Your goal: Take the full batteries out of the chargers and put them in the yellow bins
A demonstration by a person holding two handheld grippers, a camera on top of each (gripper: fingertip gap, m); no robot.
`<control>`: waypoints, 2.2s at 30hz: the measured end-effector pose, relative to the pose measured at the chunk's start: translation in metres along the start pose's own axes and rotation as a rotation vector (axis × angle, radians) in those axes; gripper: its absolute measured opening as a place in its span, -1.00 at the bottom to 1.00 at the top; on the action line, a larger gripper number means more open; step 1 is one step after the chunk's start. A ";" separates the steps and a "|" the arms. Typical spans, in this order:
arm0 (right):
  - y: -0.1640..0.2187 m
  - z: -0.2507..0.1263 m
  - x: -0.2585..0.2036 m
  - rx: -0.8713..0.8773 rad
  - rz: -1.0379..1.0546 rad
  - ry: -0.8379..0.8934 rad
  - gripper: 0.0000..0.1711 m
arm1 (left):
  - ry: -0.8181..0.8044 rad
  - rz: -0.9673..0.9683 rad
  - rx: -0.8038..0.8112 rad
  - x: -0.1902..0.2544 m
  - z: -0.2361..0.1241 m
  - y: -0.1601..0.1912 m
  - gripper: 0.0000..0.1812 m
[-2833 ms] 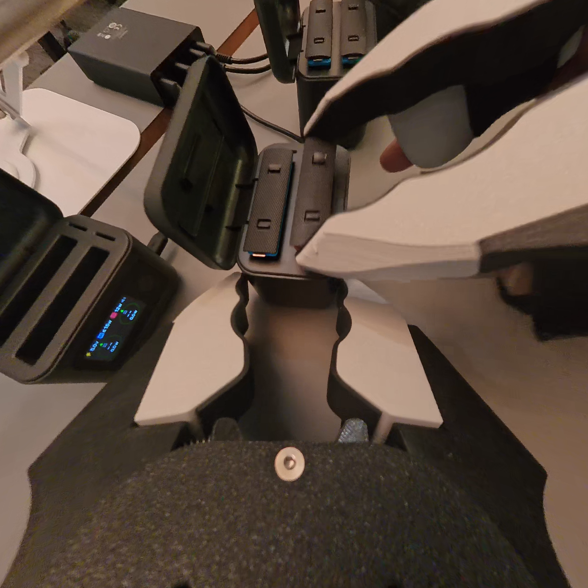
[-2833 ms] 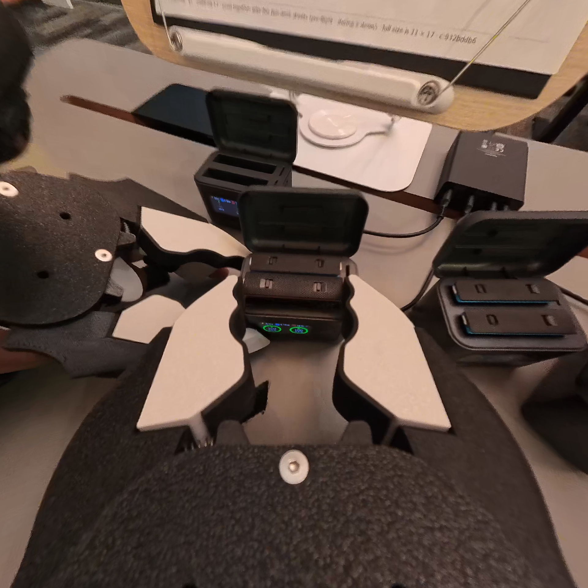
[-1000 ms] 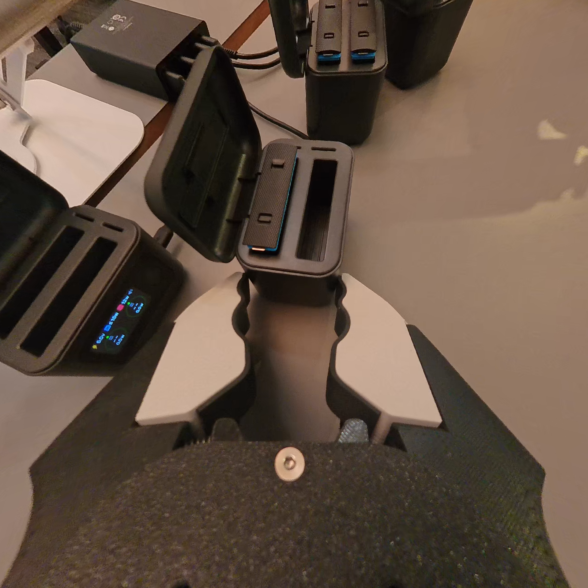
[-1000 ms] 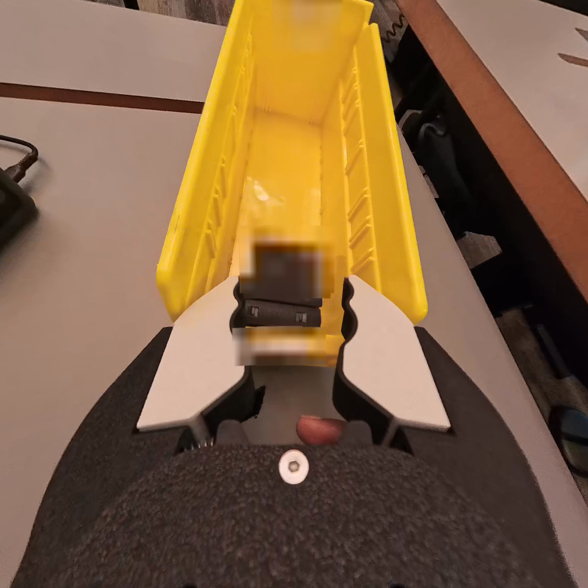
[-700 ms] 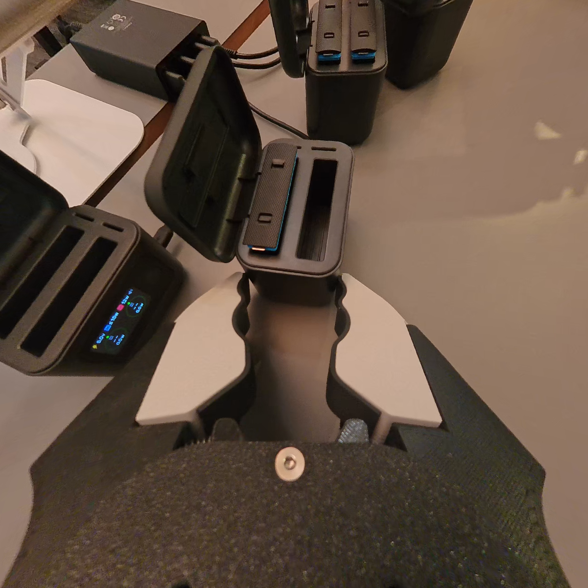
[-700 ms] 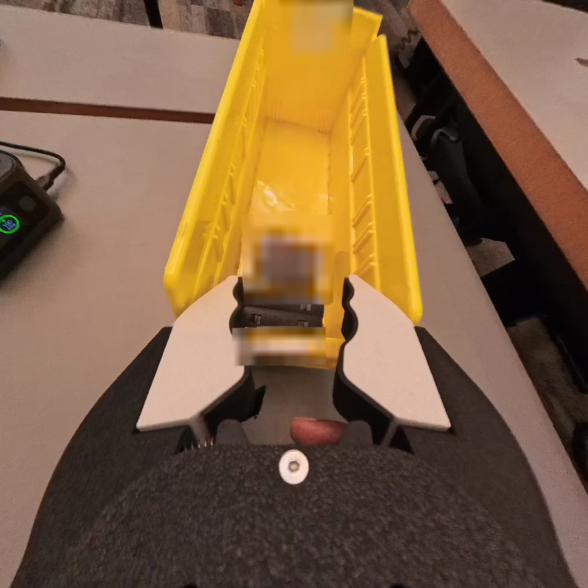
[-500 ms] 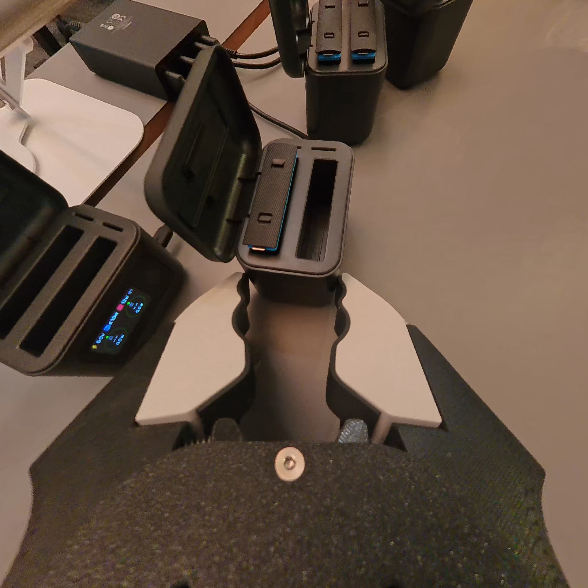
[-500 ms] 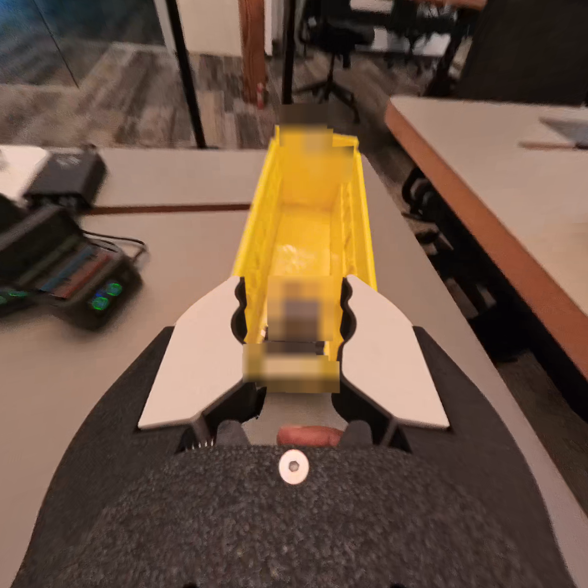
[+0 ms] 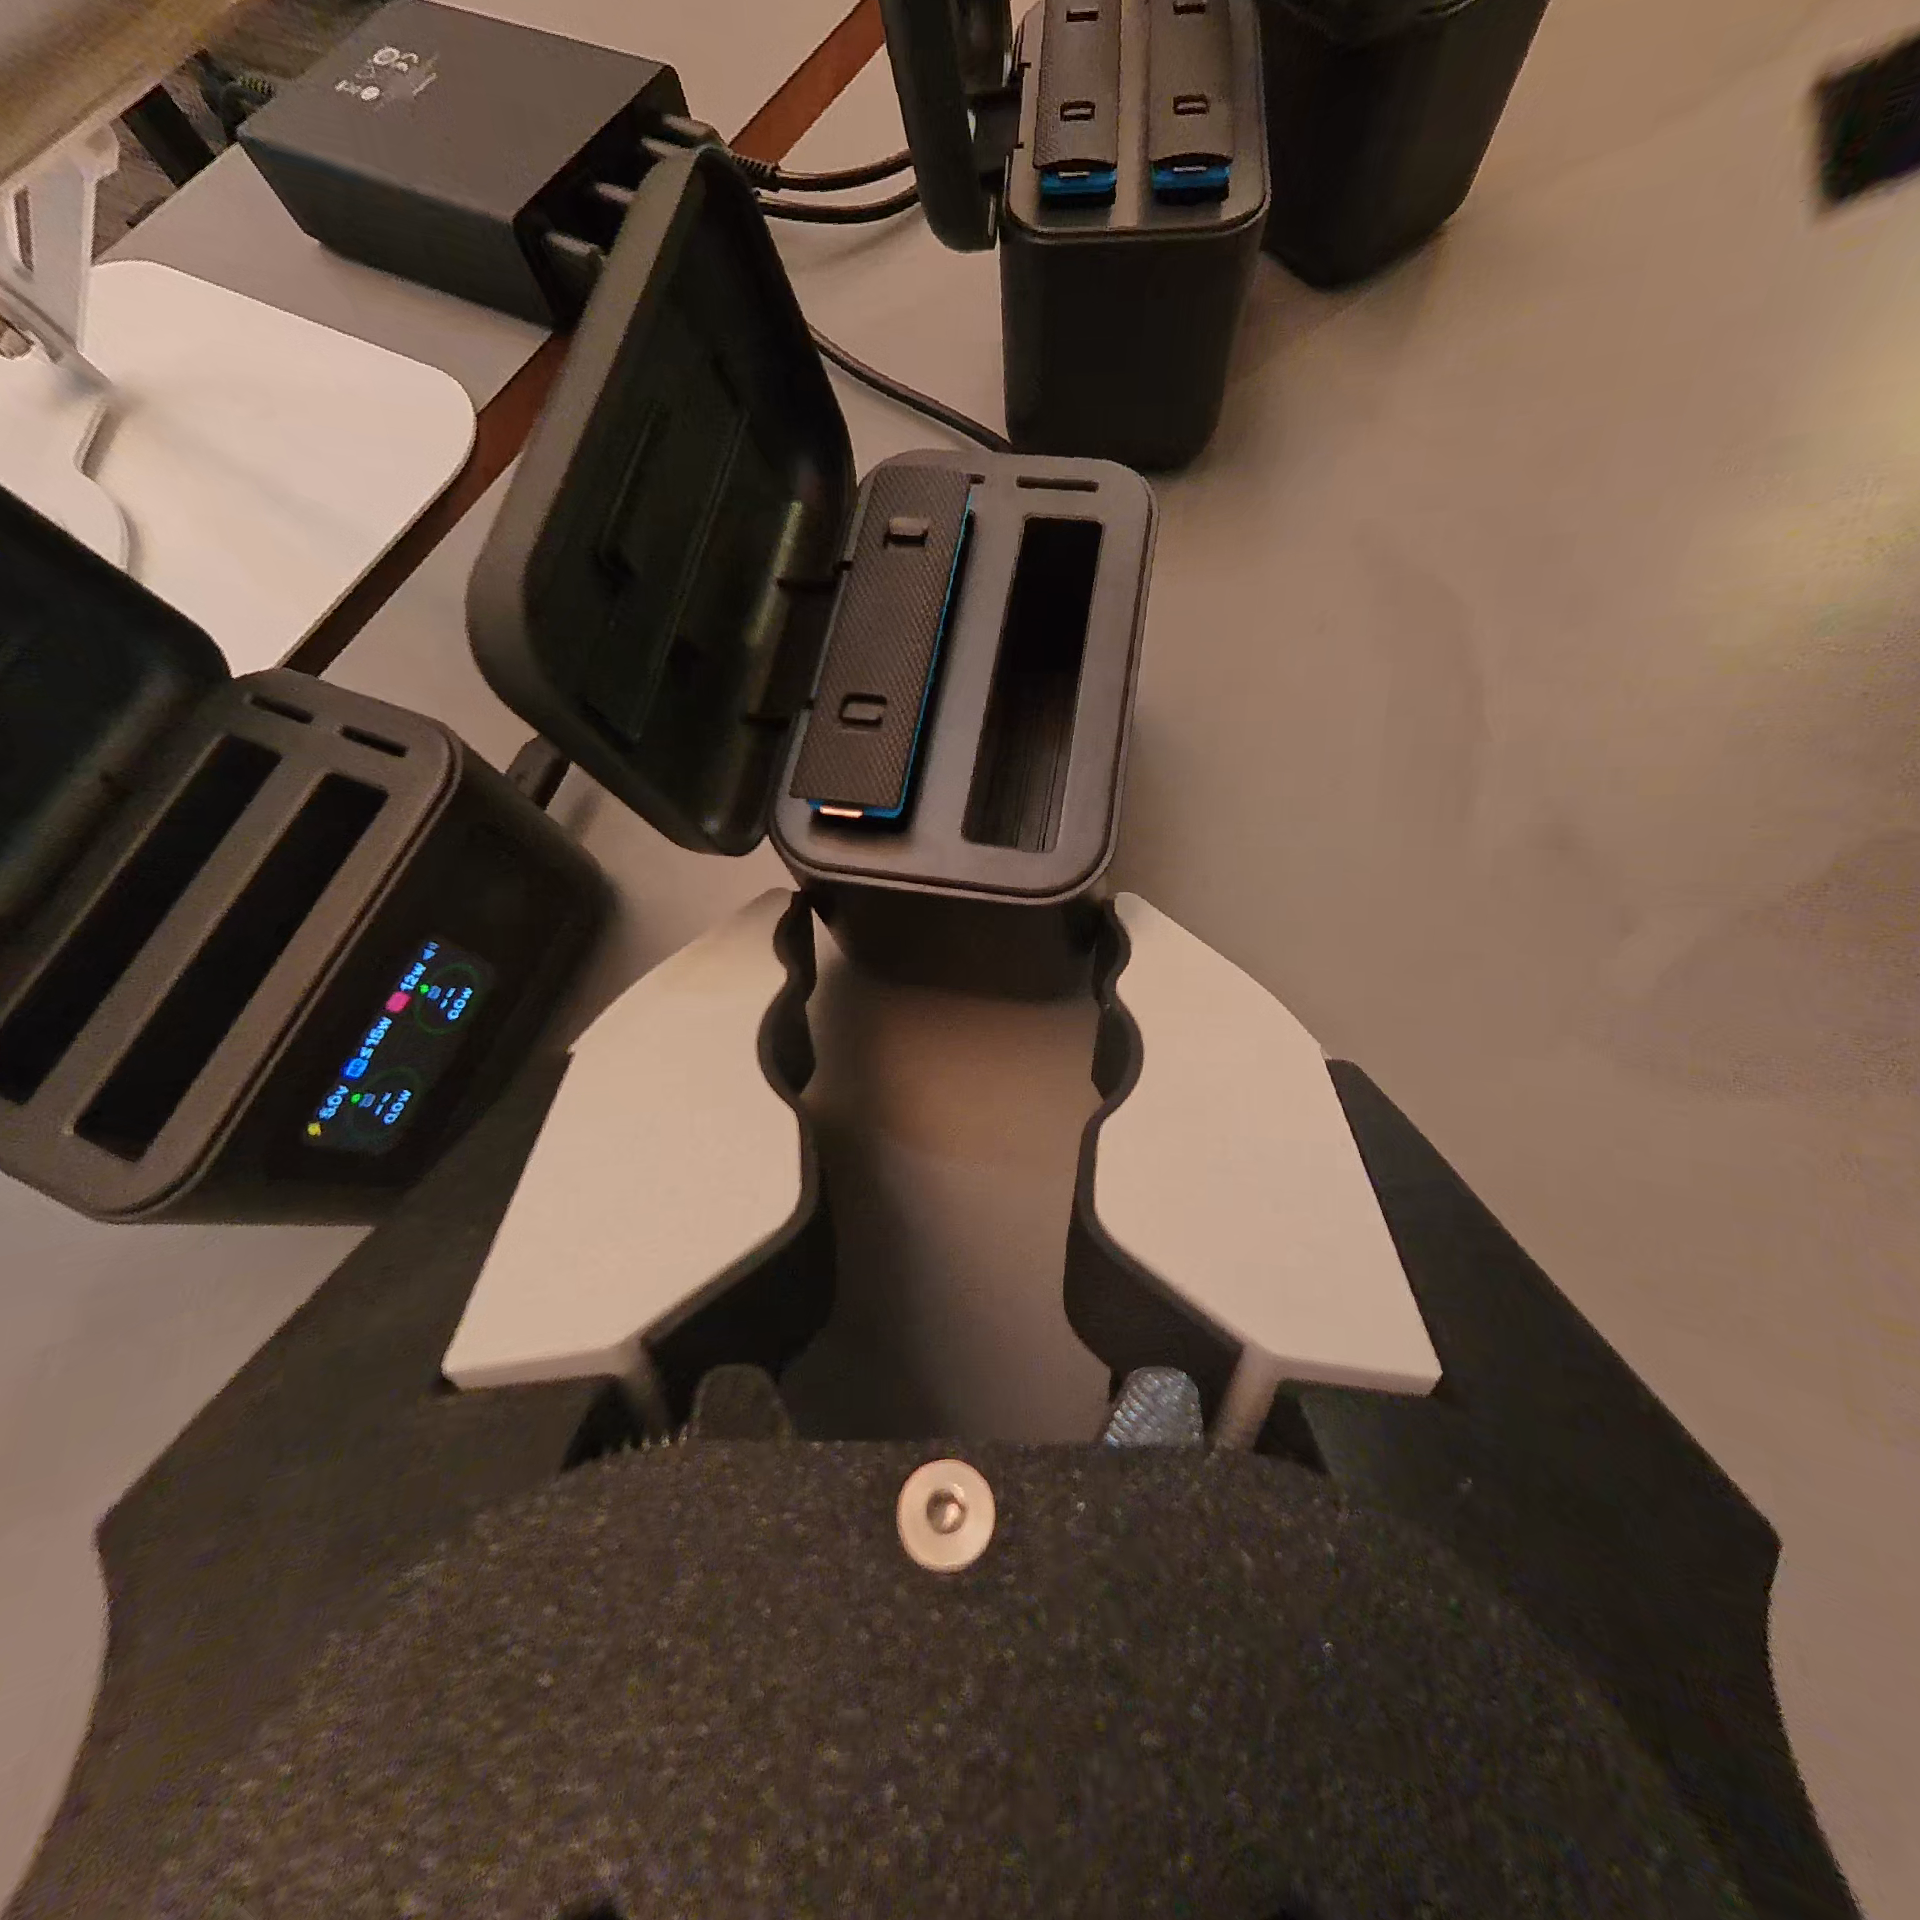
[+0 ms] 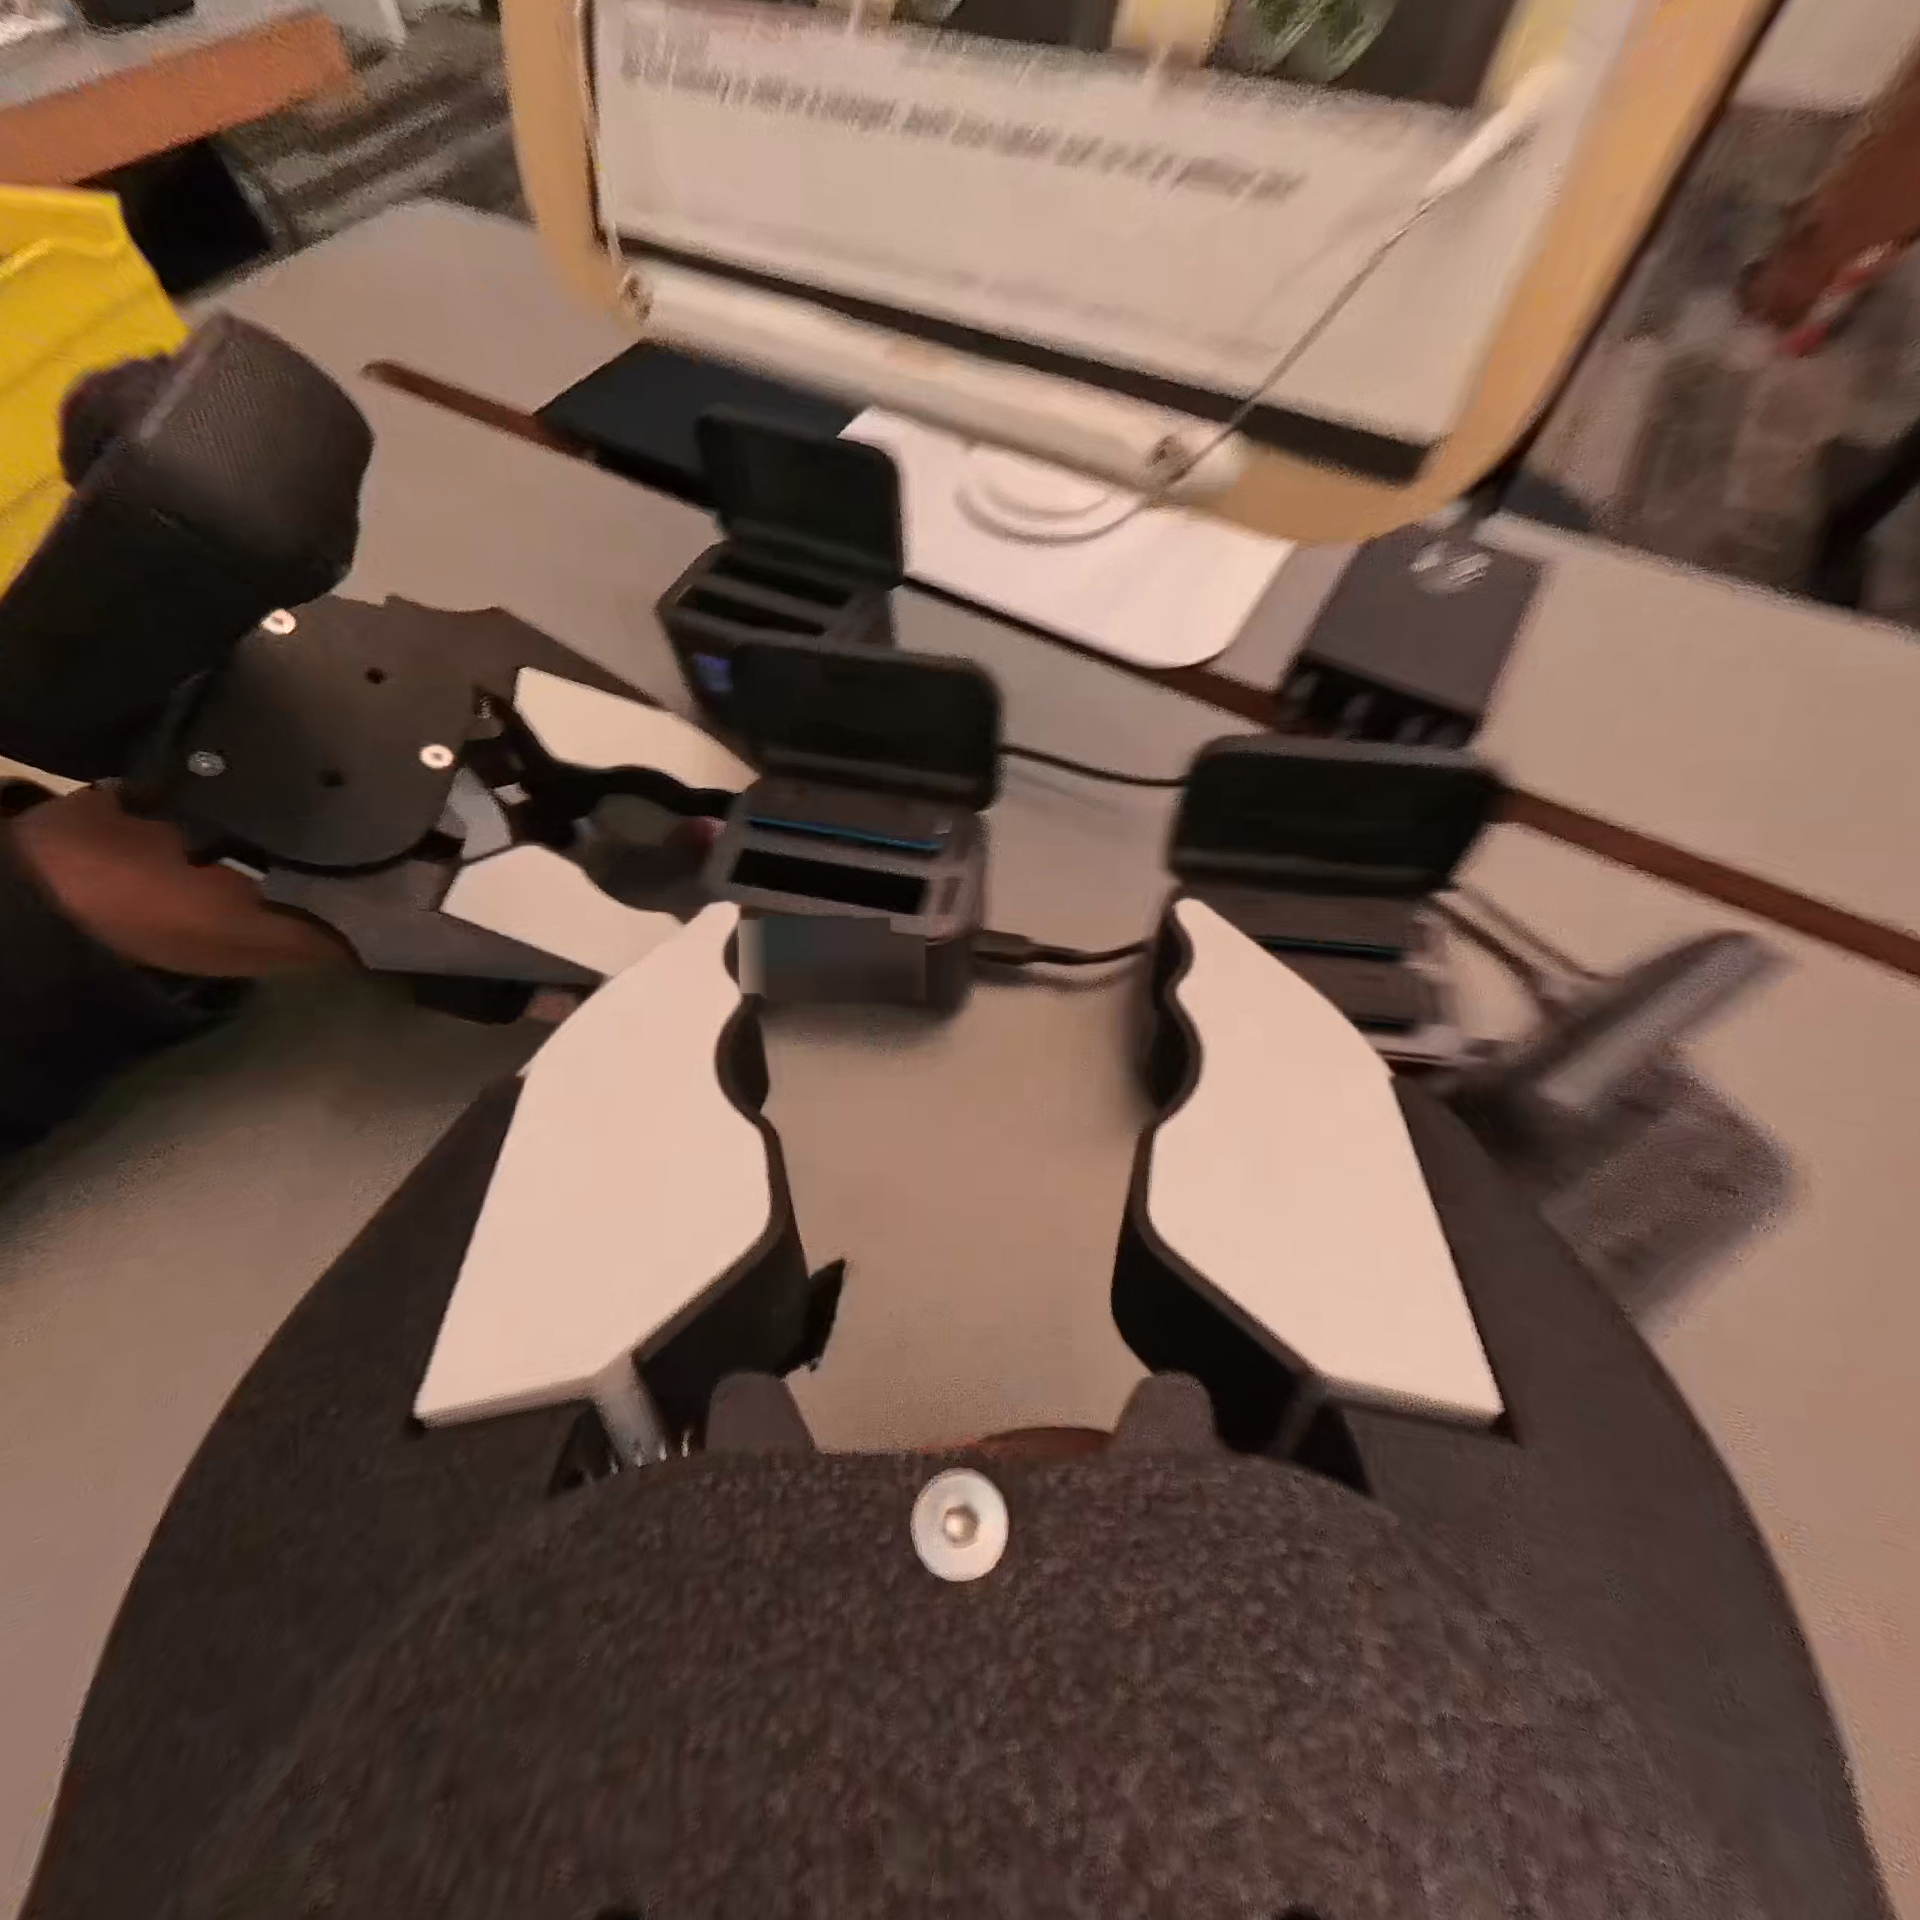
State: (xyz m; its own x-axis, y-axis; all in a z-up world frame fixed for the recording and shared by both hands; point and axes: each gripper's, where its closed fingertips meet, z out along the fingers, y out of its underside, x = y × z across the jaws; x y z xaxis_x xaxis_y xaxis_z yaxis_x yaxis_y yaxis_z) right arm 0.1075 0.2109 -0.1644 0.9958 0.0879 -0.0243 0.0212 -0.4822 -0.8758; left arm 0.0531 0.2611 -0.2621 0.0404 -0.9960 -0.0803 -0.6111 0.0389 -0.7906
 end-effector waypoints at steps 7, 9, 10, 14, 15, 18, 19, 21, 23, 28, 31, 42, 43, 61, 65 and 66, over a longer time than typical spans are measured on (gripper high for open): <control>0.017 0.071 -0.023 -0.098 0.026 0.039 -0.04 | -0.005 -0.003 -0.010 0.000 0.000 0.000 -0.43; 0.015 0.079 -0.026 -0.105 0.024 0.054 -0.05 | -0.006 -0.002 -0.011 0.000 0.000 0.000 -0.43; 0.015 0.082 -0.027 -0.112 0.025 0.063 -0.06 | -0.006 -0.003 -0.011 0.000 0.000 0.000 -0.43; 0.017 0.090 -0.028 -0.125 0.002 0.107 -0.12 | -0.009 -0.004 -0.015 0.001 0.000 0.001 -0.43; 0.017 0.090 -0.027 -0.122 -0.002 0.120 -0.16 | -0.010 -0.003 -0.017 0.001 0.000 0.001 -0.43; 0.016 0.090 -0.029 -0.110 0.002 0.125 -0.24 | -0.012 -0.004 -0.020 0.001 0.000 0.001 -0.43; 0.016 0.090 -0.029 -0.103 0.005 0.127 -0.24 | -0.012 -0.004 -0.022 0.001 0.000 0.001 -0.43; 0.015 0.088 -0.028 -0.090 0.022 0.124 -0.30 | -0.011 -0.004 -0.022 0.001 0.000 0.001 -0.44; 0.016 0.088 -0.027 -0.093 0.025 0.111 -0.31 | -0.004 -0.006 -0.020 0.002 0.000 0.001 -0.44; 0.015 0.085 -0.027 -0.093 0.009 0.105 -0.32 | 0.000 -0.003 -0.021 0.003 0.000 0.001 -0.44; 0.013 0.083 -0.026 -0.090 0.012 0.098 -0.32 | 0.004 -0.006 -0.011 0.003 0.000 0.000 -0.44; 0.012 0.081 -0.024 -0.078 0.039 0.082 -0.32 | 0.012 -0.012 0.002 0.004 0.000 -0.001 -0.44; 0.011 0.081 -0.023 -0.074 0.045 0.081 -0.32 | 0.012 -0.014 0.007 0.004 0.000 -0.002 -0.44; 0.012 0.083 -0.021 -0.078 0.072 0.071 -0.32 | 0.015 -0.024 -0.026 0.004 0.001 0.000 -0.45; 0.011 0.083 -0.020 -0.074 0.064 0.074 -0.32 | 0.010 -0.027 -0.028 0.003 0.002 0.000 -0.45; 0.011 0.083 -0.020 -0.072 0.061 0.076 -0.32 | 0.008 -0.026 -0.028 0.003 0.002 0.000 -0.46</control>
State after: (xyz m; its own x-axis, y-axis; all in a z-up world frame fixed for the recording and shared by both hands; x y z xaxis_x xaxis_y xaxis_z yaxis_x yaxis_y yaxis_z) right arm 0.0804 0.2765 -0.2137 0.9993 -0.0087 -0.0372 -0.0360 -0.5463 -0.8368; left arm 0.0544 0.2581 -0.2635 0.0502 -0.9972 -0.0547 -0.6319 0.0107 -0.7750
